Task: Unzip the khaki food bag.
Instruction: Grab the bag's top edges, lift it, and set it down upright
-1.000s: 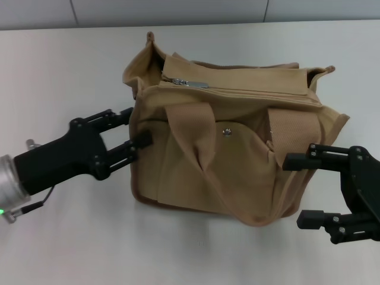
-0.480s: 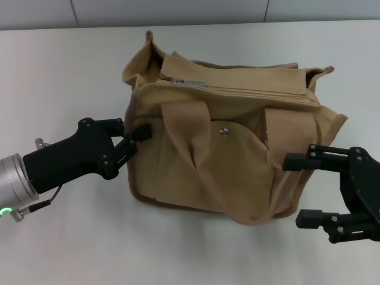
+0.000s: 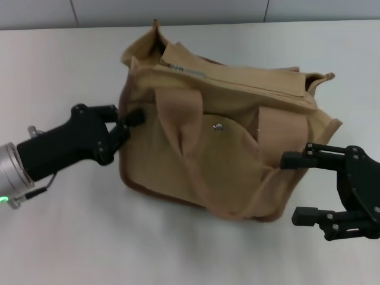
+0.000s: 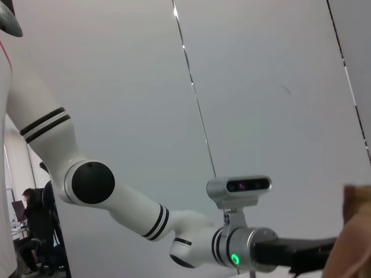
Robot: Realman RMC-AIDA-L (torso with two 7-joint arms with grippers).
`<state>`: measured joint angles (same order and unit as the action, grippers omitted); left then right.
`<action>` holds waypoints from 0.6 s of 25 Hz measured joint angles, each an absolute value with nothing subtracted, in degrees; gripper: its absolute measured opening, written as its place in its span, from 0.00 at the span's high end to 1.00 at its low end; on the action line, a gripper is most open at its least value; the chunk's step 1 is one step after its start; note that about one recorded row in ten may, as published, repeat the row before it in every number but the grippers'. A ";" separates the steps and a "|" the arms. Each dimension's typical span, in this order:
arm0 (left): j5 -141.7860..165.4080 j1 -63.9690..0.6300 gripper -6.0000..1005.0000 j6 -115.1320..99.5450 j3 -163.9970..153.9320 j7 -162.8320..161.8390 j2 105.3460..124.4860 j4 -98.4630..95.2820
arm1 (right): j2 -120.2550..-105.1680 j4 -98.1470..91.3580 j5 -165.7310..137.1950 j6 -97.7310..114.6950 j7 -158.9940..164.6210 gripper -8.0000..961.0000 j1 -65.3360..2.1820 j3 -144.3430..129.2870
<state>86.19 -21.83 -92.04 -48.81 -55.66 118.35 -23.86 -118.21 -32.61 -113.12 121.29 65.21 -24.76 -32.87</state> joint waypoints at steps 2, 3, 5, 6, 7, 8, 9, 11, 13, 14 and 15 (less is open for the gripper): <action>85.68 -21.86 0.94 -91.99 -48.22 -55.37 118.27 -24.05 | -118.23 -32.45 -113.12 121.26 65.21 0.18 -24.86 -32.87; 84.71 -22.05 0.94 -91.64 -45.80 -54.72 118.06 -24.71 | -118.24 -31.82 -112.91 121.23 65.21 0.18 -25.08 -32.87; 84.48 -22.35 0.94 -91.41 -44.02 -54.45 118.01 -24.95 | -118.24 -31.17 -112.53 121.18 65.21 0.18 -25.30 -32.86; 84.31 -22.66 0.94 -91.20 -42.47 -54.23 117.97 -25.08 | -118.24 -30.41 -112.14 121.06 65.21 0.18 -25.56 -32.75; 84.26 -23.05 0.94 -91.16 -40.92 -53.89 117.91 -25.10 | -118.23 -29.57 -111.67 120.75 65.22 0.18 -25.89 -32.57; 84.19 -23.94 0.94 -91.81 -37.89 -52.79 117.91 -25.00 | -118.23 -27.43 -109.77 119.65 65.35 0.18 -26.45 -32.16; 84.19 -23.94 0.94 -91.81 -37.89 -52.79 117.91 -25.00 | -118.23 -27.43 -109.77 119.65 65.35 0.18 -26.45 -32.16; 84.07 -24.60 0.94 -93.93 -36.63 -50.77 118.22 -24.73 | -118.20 -24.96 -107.01 117.93 65.54 0.18 -26.87 -31.96; 84.01 -25.75 0.94 -97.06 -38.46 -45.57 118.59 -22.54 | -118.19 -20.89 -102.39 114.03 65.71 0.18 -27.26 -31.93; 84.01 -25.75 0.94 -97.06 -38.46 -45.57 118.59 -22.54 | -118.19 -20.89 -102.39 114.03 65.71 0.18 -27.26 -31.93; 83.94 -26.19 0.94 -97.40 -39.72 -44.04 118.59 -21.36 | -118.25 -19.79 -101.17 112.51 65.75 0.18 -27.36 -31.92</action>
<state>83.94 -26.19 -97.40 -39.72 -44.04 118.59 -21.36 -118.25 -19.79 -101.17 112.51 65.75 -27.36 -31.92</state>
